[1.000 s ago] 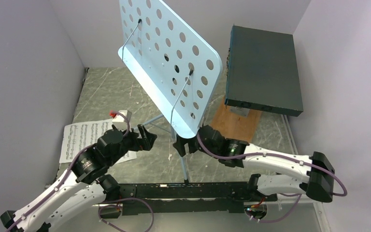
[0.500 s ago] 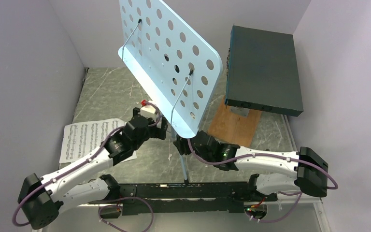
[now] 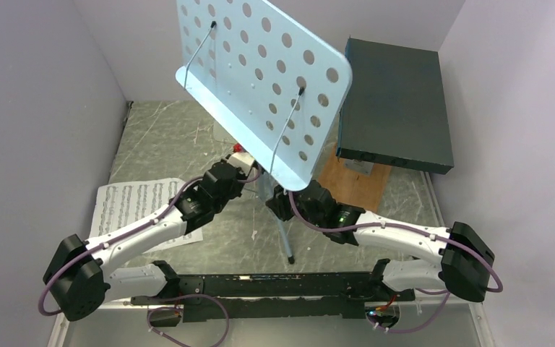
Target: Set up the instrument practice props
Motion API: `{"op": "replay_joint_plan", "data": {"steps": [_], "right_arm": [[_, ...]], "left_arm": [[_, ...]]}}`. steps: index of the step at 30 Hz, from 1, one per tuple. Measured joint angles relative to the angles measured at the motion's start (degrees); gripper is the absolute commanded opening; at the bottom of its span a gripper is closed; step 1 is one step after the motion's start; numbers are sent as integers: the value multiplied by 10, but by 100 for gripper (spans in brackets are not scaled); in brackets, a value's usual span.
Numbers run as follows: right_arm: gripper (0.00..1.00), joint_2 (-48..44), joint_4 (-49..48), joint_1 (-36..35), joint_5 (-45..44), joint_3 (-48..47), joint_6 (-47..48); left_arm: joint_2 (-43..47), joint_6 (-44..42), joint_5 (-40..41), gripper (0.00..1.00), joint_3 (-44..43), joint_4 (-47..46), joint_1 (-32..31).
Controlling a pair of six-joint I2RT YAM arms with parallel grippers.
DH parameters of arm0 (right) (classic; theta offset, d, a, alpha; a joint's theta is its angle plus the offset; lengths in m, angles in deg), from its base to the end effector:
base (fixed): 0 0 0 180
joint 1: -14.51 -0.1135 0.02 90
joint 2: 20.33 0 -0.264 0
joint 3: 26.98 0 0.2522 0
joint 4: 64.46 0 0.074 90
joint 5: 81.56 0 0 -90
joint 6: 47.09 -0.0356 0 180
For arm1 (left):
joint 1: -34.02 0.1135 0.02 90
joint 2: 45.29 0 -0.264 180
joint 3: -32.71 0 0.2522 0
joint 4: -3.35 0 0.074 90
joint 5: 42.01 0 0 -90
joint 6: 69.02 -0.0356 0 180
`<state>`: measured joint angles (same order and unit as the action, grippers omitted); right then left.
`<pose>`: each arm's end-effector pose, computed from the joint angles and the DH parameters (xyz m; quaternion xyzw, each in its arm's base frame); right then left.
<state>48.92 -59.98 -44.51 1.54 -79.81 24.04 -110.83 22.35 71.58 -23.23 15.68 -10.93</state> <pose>0.1429 0.2297 0.2501 -0.2501 0.7839 0.3173 0.4714 0.1928 -0.1724 0.2719 0.1949 0.7957 -0.0597 0.5704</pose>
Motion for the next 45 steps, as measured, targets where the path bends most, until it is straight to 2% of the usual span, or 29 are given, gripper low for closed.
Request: {"op": "replay_joint_plan", "data": {"steps": [2, 7, 10, 15, 25, 33, 41, 45], "right_arm": [[0, -4, 6, 18, 0, 0, 9], [0, -14, 9, 49, 3, -3, 50], [0, -16, 23, 56, 11, -14, 66], [0, -5, 43, 70, 12, -32, 83], [0, 41, 48, 84, -37, -54, 125], [0, 56, 29, 96, -48, -55, 146], [0, 56, 28, 102, -69, -56, 157], [1, 63, 29, 103, -95, -59, 169]], "left_arm": [[-1, -55, -2, 13, -11, 26, -2], [-1, -99, -18, 11, -52, 113, -6], [-1, -89, -28, 10, -59, 125, -3], [-1, -67, -36, 1, -58, 120, 0], [-17, -33, -55, 0, -65, 109, 6], [-22, -3, -81, 0, -101, 164, 8], [-22, 29, -96, 0, -99, 148, 9], [-18, 54, -101, 0, -67, 95, 9]]}}
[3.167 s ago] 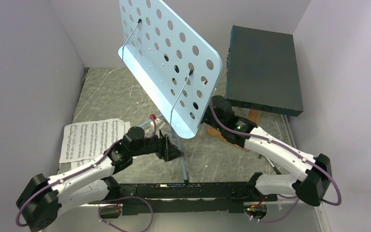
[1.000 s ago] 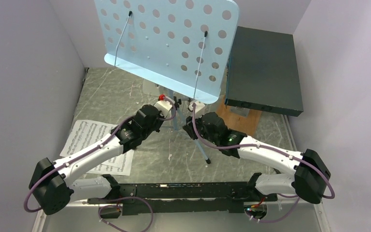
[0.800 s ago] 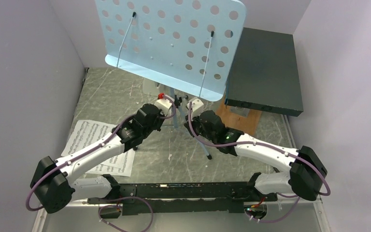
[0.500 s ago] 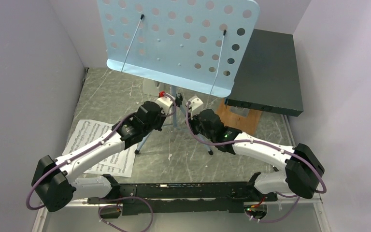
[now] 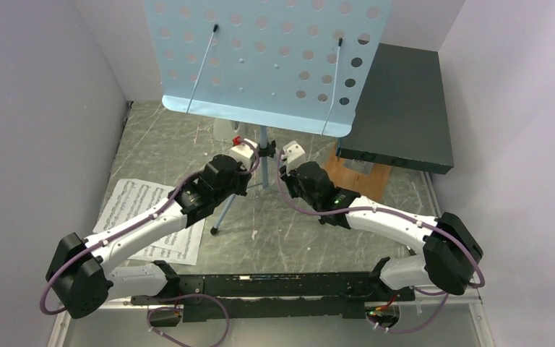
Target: Set up the instrument practice props
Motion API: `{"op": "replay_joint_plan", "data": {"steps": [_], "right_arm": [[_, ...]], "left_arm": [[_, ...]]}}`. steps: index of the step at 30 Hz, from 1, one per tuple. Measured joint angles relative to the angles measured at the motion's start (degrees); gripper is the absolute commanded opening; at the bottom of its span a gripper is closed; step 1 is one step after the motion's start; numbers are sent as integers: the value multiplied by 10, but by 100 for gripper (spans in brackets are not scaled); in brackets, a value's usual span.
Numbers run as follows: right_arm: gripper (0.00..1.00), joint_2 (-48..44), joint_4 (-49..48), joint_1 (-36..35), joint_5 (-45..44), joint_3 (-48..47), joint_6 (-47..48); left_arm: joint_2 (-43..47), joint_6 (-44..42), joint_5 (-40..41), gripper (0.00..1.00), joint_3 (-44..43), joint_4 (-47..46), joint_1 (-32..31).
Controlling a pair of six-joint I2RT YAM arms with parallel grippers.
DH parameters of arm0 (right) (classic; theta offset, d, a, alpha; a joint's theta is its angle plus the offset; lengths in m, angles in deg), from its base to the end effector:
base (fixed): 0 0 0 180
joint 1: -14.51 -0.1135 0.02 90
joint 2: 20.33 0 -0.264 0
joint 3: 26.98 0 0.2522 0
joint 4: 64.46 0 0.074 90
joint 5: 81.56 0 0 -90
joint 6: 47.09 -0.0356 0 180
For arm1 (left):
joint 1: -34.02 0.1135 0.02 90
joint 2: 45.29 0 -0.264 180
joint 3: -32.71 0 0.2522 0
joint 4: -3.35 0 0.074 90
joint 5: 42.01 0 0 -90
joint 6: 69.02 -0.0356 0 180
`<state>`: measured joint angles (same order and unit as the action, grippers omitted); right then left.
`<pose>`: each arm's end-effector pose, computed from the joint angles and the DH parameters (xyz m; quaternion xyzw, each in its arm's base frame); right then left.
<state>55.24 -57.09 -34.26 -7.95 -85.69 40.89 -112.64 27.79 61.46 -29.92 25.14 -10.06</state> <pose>0.2015 0.2146 0.2516 -0.2587 0.7937 0.1223 0.5368 0.1975 -0.1797 0.2879 0.2114 0.8200 -0.1344 0.5147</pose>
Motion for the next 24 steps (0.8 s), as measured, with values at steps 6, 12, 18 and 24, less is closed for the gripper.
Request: {"op": "replay_joint_plan", "data": {"steps": [6, 12, 18, 24], "right_arm": [[14, 21, 1, 1, -33, -14, 11], [45, 49, 3, 15, -76, -37, 1], [69, 61, 33, 36, -103, -38, -31], [80, 13, 64, 35, -71, -33, -32]], "left_arm": [[0, 28, 3, 0, 30, -60, 2], [-25, 50, -14, 2, 19, -83, 12], [-26, 85, -42, 55, 14, -77, 19], [39, 176, -77, 99, 13, 11, 19]]}}
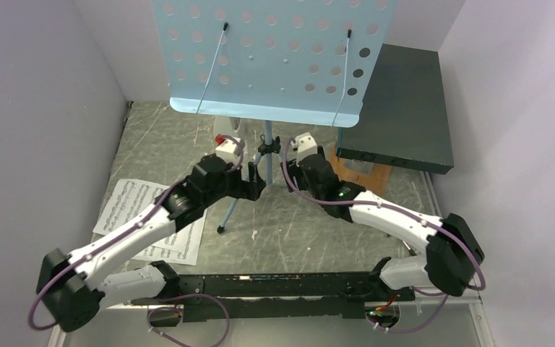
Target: Set up the instrument practice props
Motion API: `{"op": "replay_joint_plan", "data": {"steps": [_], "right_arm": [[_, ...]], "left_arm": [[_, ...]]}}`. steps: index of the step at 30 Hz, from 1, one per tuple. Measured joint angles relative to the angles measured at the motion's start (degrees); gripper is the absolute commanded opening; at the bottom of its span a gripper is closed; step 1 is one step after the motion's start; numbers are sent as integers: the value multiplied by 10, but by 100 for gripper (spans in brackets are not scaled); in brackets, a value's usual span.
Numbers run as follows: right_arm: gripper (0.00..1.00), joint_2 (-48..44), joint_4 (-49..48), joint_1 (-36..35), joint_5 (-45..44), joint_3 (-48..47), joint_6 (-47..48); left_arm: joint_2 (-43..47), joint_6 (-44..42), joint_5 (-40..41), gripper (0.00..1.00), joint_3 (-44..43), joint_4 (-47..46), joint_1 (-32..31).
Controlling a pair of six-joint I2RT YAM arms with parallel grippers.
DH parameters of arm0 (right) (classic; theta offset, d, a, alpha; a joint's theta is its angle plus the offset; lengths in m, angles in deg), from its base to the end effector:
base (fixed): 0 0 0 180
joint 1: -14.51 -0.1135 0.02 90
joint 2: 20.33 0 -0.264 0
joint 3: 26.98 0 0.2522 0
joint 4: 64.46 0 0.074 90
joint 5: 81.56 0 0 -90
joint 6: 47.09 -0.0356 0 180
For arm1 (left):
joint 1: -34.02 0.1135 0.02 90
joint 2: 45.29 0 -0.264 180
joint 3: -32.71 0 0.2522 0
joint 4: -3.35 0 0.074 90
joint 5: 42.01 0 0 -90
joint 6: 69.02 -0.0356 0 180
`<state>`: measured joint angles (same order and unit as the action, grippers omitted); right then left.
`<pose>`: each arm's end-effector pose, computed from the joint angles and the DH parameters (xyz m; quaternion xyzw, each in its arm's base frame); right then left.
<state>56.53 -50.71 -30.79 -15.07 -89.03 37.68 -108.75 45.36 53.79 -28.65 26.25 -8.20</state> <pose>0.2193 0.2015 0.2551 -0.1906 0.8264 0.0551 0.5270 0.1900 -0.1675 0.2942 0.1037 0.8363 -0.2589 0.4719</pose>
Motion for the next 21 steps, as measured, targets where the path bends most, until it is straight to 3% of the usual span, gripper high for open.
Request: {"op": "replay_joint_plan", "data": {"steps": [8, 11, 17, 21], "right_arm": [[86, -85, 26, -33, 47, 15, -2], [87, -106, 43, -56, 51, 18, -4], [91, -122, 76, -121, 45, 22, -4], [92, -127, 96, -142, 43, 24, -10]], "left_arm": [[163, 68, 24, 99, -1, 163, 12], [176, 99, 52, 99, -5, 233, 40], [91, 155, 69, 99, -7, 323, 172], [-47, 201, 87, 99, -69, 387, 235]]}}
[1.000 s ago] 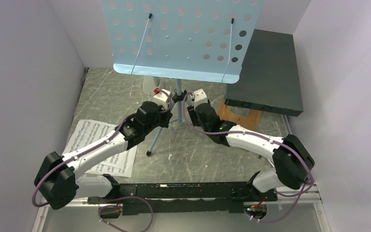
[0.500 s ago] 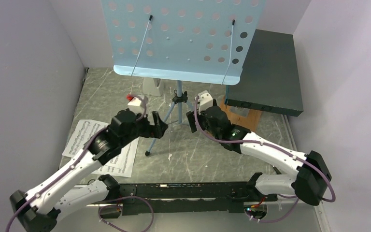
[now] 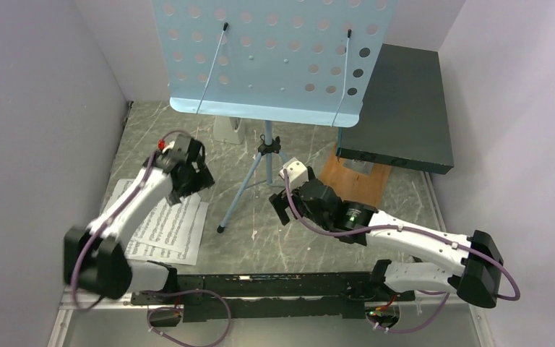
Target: Set up the instrument practice props
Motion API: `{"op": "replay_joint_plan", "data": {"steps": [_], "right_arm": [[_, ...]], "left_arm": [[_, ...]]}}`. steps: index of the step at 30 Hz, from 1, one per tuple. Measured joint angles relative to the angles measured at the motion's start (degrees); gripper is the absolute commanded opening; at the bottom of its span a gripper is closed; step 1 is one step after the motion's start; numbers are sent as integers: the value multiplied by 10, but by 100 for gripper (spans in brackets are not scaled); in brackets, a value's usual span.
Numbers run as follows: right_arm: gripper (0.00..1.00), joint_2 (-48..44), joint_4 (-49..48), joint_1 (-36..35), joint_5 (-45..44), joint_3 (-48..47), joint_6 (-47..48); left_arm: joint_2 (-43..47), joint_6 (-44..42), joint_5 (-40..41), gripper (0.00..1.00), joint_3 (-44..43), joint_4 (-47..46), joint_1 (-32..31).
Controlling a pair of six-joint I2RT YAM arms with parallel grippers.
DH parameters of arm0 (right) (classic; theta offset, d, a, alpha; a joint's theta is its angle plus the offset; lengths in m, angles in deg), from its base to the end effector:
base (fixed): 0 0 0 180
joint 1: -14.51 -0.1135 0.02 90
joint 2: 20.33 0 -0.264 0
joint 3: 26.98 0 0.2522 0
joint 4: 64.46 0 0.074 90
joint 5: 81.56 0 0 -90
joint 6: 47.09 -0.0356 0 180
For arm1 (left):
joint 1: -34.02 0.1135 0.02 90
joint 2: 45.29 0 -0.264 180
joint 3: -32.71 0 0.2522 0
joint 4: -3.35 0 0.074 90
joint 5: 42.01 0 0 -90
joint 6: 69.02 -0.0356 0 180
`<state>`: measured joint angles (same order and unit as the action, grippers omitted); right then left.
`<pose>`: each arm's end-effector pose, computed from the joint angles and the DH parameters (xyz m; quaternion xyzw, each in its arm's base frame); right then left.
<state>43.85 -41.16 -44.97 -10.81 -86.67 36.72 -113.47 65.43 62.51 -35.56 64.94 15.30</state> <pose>0.1379 0.2108 0.2812 -0.3014 0.7933 0.1559 0.5056 0.2167 -0.0640 0.2637 -0.2444 0.9304 -0.0236 0.2722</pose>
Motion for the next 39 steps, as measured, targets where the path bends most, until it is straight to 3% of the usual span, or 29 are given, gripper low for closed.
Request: {"op": "replay_joint_plan", "data": {"steps": [7, 17, 28, 39], "right_arm": [[92, -45, 6, -8, -5, 32, -14], [93, -95, 11, -11, -13, 66, -24], [93, -115, 12, -11, -15, 79, -15], [96, -115, 11, -12, -15, 83, -14]], "left_arm": [[-301, 100, 59, 99, -198, 92, 63], [-483, 194, 83, 93, -346, 212, 128], [-528, 251, 83, 79, -366, 270, 129], [-524, 300, 84, 51, -338, 289, 129]]}}
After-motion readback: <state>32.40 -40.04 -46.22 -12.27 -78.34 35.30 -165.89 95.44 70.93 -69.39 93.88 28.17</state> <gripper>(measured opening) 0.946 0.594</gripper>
